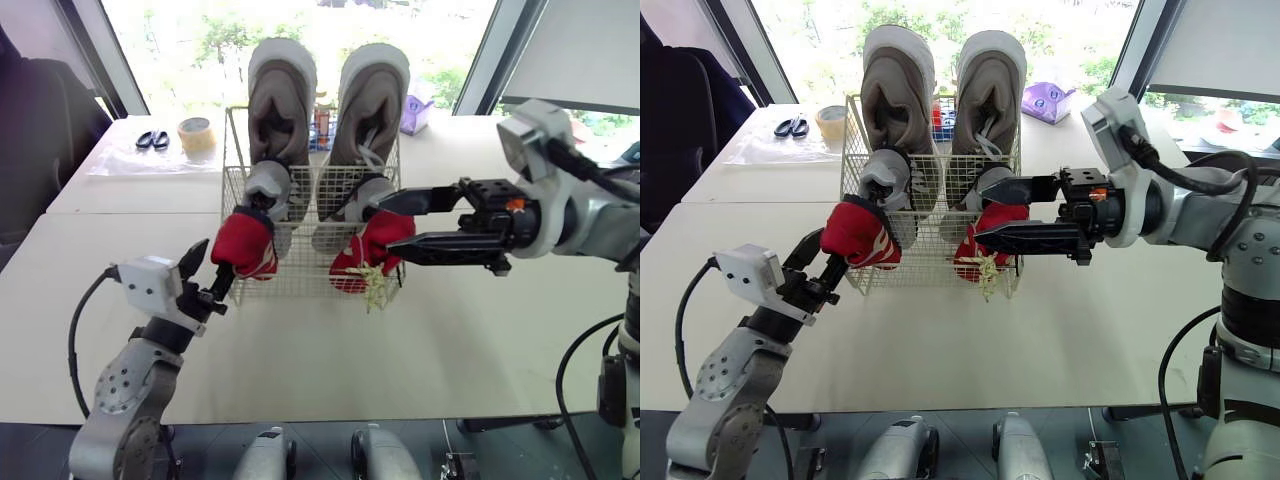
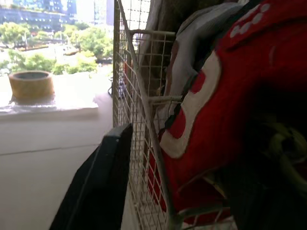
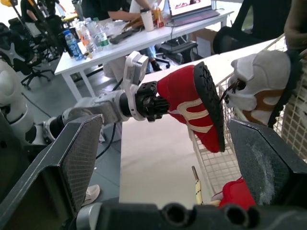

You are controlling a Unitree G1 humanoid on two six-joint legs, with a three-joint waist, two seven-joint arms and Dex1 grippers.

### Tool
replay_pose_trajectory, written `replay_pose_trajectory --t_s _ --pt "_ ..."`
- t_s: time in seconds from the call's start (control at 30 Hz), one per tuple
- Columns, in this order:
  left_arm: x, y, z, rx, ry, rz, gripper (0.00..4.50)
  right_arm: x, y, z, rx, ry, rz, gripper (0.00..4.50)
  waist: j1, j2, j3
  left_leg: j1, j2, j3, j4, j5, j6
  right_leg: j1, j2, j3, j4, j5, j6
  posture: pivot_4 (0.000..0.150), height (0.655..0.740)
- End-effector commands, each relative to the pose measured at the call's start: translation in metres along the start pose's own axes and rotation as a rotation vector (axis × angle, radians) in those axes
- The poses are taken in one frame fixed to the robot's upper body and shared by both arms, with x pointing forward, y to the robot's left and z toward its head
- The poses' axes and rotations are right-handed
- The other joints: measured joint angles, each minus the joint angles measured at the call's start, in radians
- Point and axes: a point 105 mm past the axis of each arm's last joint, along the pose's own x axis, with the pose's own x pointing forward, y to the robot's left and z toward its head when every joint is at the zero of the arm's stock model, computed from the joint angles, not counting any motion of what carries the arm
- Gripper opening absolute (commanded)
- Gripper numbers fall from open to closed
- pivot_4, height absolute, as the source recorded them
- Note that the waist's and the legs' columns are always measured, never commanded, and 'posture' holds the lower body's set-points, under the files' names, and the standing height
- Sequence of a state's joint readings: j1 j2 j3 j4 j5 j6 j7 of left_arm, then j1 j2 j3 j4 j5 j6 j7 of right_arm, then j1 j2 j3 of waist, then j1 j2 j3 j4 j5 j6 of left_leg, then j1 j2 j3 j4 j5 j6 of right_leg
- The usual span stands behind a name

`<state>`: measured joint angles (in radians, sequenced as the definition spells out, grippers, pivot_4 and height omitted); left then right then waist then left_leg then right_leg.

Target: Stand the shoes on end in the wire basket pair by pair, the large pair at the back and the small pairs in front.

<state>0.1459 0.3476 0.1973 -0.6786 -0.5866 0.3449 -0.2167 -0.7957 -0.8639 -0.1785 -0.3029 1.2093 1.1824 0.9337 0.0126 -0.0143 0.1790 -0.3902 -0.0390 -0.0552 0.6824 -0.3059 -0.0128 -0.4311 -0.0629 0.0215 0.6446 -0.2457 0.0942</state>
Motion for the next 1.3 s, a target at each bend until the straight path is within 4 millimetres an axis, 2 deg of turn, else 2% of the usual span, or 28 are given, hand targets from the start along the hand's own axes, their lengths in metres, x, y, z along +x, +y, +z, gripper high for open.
replay_pose_trajectory --t_s 0.03,0.13,0.33,0.47,0.57,0.63,0.7,0.77,0.83,1.0,1.13,1.3 --pt "-0.01 -0.001 0.013 -0.081 0.008 -0.042 3.09 -0.002 0.004 0.005 -0.045 -0.008 0.003 4.5 0.0 0.0 0.0 0.0 0.0 0.0 0.0 0.0 0.0 0.0 0.0 0.0 0.0 0.0 0.0 0.15 0.74" --pt "-0.031 -0.005 0.008 -0.271 0.142 -0.126 3.09 -0.002 0.003 0.002 -0.039 0.0 0.0 4.5 -0.005 0.0 0.0 0.0 0.001 0.0 0.0 0.0 0.0 0.0 0.0 0.0 -0.001 0.0 0.0 0.15 0.74" --pt "-0.051 -0.002 0.014 -0.303 0.243 -0.199 3.09 -0.003 0.006 -0.002 -0.04 0.02 -0.004 4.5 0.0 0.001 0.001 0.0 0.001 -0.001 -0.001 -0.001 0.001 0.001 0.0 -0.001 -0.003 -0.002 -0.003 0.15 0.74" --pt "-0.065 0.029 0.018 -0.351 0.271 -0.121 3.09 -0.008 0.009 -0.002 -0.038 0.036 -0.025 4.5 -0.001 0.002 0.001 0.0 0.001 -0.001 -0.001 -0.001 0.001 0.001 0.0 -0.001 -0.006 -0.002 -0.003 0.15 0.74" --pt "-0.072 0.042 0.022 -0.353 0.295 -0.109 3.09 -0.016 0.009 -0.002 -0.037 0.049 -0.063 4.5 -0.002 0.002 0.001 0.0 0.001 -0.001 -0.002 -0.001 0.002 0.001 0.0 -0.001 -0.007 -0.002 -0.003 0.15 0.74" --pt "-0.074 0.045 0.026 -0.375 0.309 -0.133 3.62 -0.028 0.005 -0.002 -0.028 0.061 -0.115 4.5 0.001 0.002 0.001 0.0 0.001 -0.001 -0.002 -0.001 0.002 0.002 0.0 -0.001 -0.008 -0.002 -0.004 0.15 0.74" --pt "-0.073 0.046 0.028 -0.383 0.326 -0.154 4.46 -0.038 0.001 -0.006 -0.01 0.068 -0.152 4.5 0.002 0.002 0.001 -0.001 0.001 -0.001 -0.002 -0.001 0.002 0.004 -0.001 -0.002 -0.01 -0.002 -0.004 0.15 0.74" --pt "-0.071 0.049 0.022 -0.314 0.391 -0.135 4.46 -0.047 -0.003 -0.014 0.014 0.085 -0.191 4.5 0.001 0.002 0.001 -0.001 0.001 -0.001 -0.002 -0.002 0.002 0.004 -0.001 -0.002 -0.012 -0.002 -0.005 0.15 0.74" --pt "-0.076 0.051 0.011 -0.275 0.478 -0.128 4.46 -0.058 -0.006 -0.03 0.063 0.119 -0.239 4.5 0.0 0.002 0.001 -0.001 0.001 -0.001 -0.002 -0.002 0.003 0.005 -0.001 -0.002 -0.014 -0.002 -0.005 0.15 0.74" --pt "-0.08 0.059 0.002 -0.289 0.496 -0.131 4.46 -0.083 -0.018 -0.066 0.157 0.144 -0.357 4.5 -0.002 0.006 0.001 -0.001 0.001 0.001 -0.003 -0.003 0.005 0.004 -0.001 0.0 -0.014 -0.002 -0.005 0.15 0.74" --pt "-0.08 0.067 -0.013 -0.218 0.582 -0.131 4.46 -0.084 -0.017 -0.088 0.171 0.185 -0.373 4.5 -0.001 0.009 0.0 0.0 0.001 0.001 -0.003 -0.003 0.005 0.004 -0.001 0.0 -0.014 -0.002 -0.005 0.15 0.74" --pt "-0.072 0.078 -0.012 -0.219 0.552 -0.114 4.46 -0.078 -0.016 -0.095 0.171 0.18 -0.367 4.5 -0.001 0.01 0.0 0.0 0.001 0.001 -0.003 -0.003 0.005 0.005 -0.001 0.0 -0.014 -0.002 -0.005 0.15 0.74"
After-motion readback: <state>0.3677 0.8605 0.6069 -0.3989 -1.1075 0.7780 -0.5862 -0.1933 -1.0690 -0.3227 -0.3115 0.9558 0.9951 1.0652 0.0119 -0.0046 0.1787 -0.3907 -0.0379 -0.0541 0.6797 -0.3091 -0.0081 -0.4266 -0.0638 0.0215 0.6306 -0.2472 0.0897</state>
